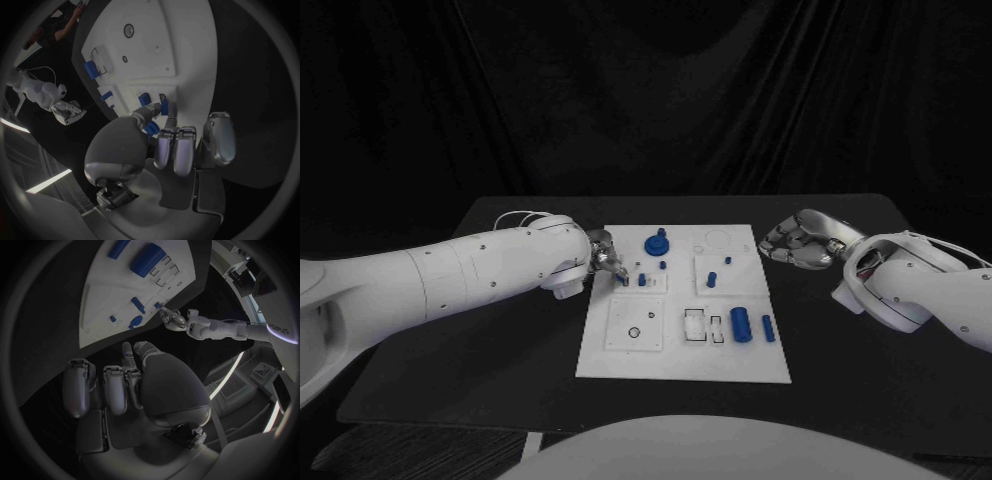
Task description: Assemble the parts on the task board
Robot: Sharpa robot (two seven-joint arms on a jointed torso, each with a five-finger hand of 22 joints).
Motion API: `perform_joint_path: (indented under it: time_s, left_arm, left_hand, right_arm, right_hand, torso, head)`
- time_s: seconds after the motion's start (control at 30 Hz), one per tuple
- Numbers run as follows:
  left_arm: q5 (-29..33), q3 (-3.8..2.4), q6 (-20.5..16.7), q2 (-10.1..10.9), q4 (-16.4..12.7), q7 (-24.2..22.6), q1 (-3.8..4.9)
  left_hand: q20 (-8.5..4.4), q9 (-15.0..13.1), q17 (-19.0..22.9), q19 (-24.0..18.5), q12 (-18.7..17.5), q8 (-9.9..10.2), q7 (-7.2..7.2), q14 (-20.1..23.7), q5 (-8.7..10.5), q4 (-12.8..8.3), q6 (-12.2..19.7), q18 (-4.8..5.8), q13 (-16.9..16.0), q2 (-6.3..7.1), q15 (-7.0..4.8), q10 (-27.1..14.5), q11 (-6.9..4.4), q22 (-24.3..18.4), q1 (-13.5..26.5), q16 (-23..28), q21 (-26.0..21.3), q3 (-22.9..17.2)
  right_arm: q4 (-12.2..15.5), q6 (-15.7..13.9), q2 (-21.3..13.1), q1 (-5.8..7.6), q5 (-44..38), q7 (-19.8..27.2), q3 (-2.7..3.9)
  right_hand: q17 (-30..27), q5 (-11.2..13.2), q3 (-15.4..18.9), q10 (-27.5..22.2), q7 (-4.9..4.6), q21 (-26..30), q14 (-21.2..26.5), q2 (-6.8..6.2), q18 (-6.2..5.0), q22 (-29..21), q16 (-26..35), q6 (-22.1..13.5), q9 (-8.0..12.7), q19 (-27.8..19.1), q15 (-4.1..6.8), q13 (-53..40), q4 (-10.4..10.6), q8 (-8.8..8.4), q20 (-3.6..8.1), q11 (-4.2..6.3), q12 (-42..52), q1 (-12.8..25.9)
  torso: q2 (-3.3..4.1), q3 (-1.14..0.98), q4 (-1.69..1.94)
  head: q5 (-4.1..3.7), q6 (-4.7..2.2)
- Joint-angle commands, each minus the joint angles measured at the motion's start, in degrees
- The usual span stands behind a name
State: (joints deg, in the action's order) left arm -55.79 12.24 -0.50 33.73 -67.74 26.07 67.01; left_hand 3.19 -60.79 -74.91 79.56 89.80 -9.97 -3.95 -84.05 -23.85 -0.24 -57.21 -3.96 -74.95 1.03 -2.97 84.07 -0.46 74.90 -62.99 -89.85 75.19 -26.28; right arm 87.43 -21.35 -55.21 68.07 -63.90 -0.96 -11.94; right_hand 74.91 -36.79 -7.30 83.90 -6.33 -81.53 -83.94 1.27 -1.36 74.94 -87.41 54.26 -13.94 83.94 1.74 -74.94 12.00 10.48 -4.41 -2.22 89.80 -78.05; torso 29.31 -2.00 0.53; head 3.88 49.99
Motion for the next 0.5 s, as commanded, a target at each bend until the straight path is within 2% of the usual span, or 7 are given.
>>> perform_joint_path:
  time_s: [0.03, 0.5]
  left_arm:
    - [0.4, -0.04, 0.6, -0.3, 0.2, -1.3, -0.35]
    - [0.4, -0.04, -0.2, -0.5, 0.4, -2.1, -1.04]
  left_hand:
    - [0.01, -0.1, -15.1, 0.2, 0.2, -0.2, 1.04, -5.9, -0.19, -0.1, -0.7, 0.16, -15.0, -0.58, -0.35, 5.9, -0.46, 10.1, 0.1, -0.2, -0.2, -0.4]
    - [0.01, -0.1, -15.1, 0.2, 0.2, -0.1, 1.03, -5.9, -0.24, -0.1, -0.7, 0.15, -15.0, -0.62, -0.35, 5.9, -0.46, 10.1, 0.0, -0.2, -0.2, -0.4]
  right_arm:
    - [0.1, 0.2, -0.1, -0.12, -0.1, -0.8, 0.04]
    - [0.2, 0.3, -0.2, -0.22, -0.1, -1.1, 0.04]
  right_hand:
    - [9.6, -0.3, -0.3, 6.1, -0.32, 0.2, -4.9, 0.0, -0.94, 11.9, 0.2, -0.2, 0.0, 1.8, 0.23, -15.1, 0.0, 0.07, 0.22, 0.14, 0.2, -0.6]
    - [9.6, -0.3, -0.3, 6.1, -0.32, 0.2, -4.9, 0.0, -0.94, 11.9, 0.2, -0.2, 0.0, 1.8, 0.23, -15.1, 0.0, 0.07, 0.22, 0.14, 0.2, -0.6]
  torso:
    - [0.01, 0.0, -0.02]
    - [0.02, 0.04, 0.01]
  head:
    - [0.05, 0.01]
    - [0.01, 0.01]
